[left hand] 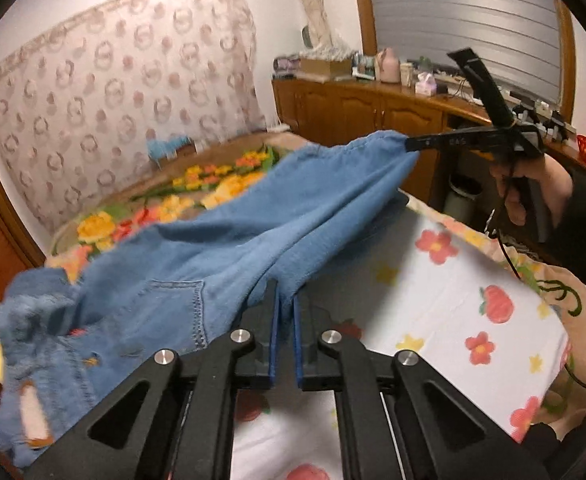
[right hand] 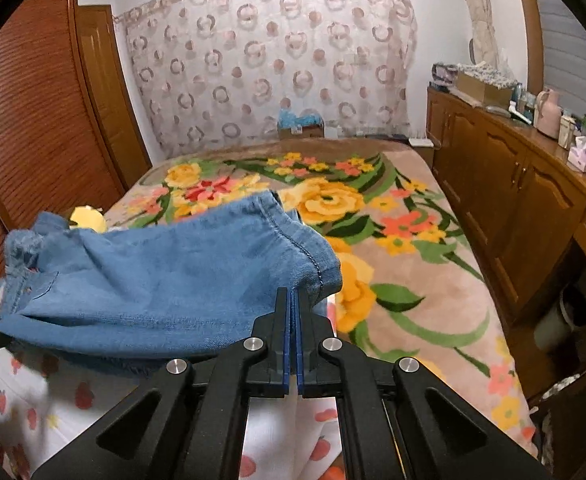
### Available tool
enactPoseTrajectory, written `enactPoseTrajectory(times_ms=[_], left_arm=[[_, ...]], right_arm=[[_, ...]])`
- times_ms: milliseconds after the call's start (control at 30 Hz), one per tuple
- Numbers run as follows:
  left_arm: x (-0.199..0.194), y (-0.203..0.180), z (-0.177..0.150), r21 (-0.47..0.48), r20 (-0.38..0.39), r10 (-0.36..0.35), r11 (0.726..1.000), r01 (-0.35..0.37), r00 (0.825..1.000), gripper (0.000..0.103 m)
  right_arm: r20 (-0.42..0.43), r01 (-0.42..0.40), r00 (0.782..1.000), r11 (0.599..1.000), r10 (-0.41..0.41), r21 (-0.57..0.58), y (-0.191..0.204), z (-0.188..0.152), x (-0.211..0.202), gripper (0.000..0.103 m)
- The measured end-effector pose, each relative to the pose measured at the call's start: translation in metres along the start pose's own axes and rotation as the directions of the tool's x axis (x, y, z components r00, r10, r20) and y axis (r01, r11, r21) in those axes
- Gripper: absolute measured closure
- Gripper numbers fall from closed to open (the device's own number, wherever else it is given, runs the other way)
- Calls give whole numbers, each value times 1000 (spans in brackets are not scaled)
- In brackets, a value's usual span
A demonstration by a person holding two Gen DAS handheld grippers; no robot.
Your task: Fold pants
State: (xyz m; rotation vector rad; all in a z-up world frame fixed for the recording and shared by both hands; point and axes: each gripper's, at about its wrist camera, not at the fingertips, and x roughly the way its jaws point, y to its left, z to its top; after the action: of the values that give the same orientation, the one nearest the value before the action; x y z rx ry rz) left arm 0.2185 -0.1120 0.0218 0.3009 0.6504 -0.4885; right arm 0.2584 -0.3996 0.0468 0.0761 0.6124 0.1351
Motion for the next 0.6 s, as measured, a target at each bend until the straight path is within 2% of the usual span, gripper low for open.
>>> enactPoseTrajectory(times_ms=[167,300,500,600], left_arm=[[-35,-1,3,9,46,-1,1000,1,999,97],[-42,-8,-6,-2,29,-40,999,40,999,97],[-19,-14,-34,-40,-55,-75,997,73,996,96],[-19,-14,-45,-48,-66,-65,997,62,996,83]], right_arm=[[72,5,997,1000,-4,-24,12,2,-39,102],[90,16,996,999,-13,-35,14,-13,-67,102],[-32,31,999,999,-32,-30,13,-58,-49,102],[-76,28,997,1000,-28,8,7,-72,-37,102]])
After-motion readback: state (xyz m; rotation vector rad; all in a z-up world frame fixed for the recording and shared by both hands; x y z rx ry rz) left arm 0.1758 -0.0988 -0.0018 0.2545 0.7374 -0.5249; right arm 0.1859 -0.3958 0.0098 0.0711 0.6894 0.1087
